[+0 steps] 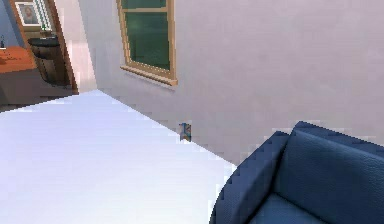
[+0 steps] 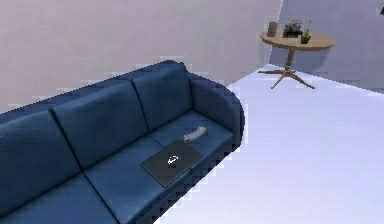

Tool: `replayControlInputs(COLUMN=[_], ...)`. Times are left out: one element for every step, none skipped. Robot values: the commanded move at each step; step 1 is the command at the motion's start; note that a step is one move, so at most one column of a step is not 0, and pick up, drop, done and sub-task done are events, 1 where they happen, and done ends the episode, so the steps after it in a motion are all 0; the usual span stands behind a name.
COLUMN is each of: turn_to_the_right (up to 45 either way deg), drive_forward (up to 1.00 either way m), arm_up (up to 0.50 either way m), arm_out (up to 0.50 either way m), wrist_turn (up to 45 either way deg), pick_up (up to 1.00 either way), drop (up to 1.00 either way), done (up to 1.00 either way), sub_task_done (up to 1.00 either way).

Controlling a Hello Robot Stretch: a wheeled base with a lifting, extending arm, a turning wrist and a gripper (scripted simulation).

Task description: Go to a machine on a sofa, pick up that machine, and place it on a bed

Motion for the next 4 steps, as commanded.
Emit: replayControlInputs(turn_to_the_right=[0.0,0.0,0.0,0.0], drive_forward=[0.00,0.00,0.00,0.00], arm_up=[0.42,0.00,0.00,0.00], arm_out=[0.00,0.50,0.00,0.00], wrist_turn=[0.0,0.0,45.0,45.0], pick_up=[0.00,0.00,0.00,0.00], drop=[0.00,0.00,0.00,0.00], done=[0.00,0.00,0.00,0.00], sub_task_done=[0.00,0.00,0.00,0.00])
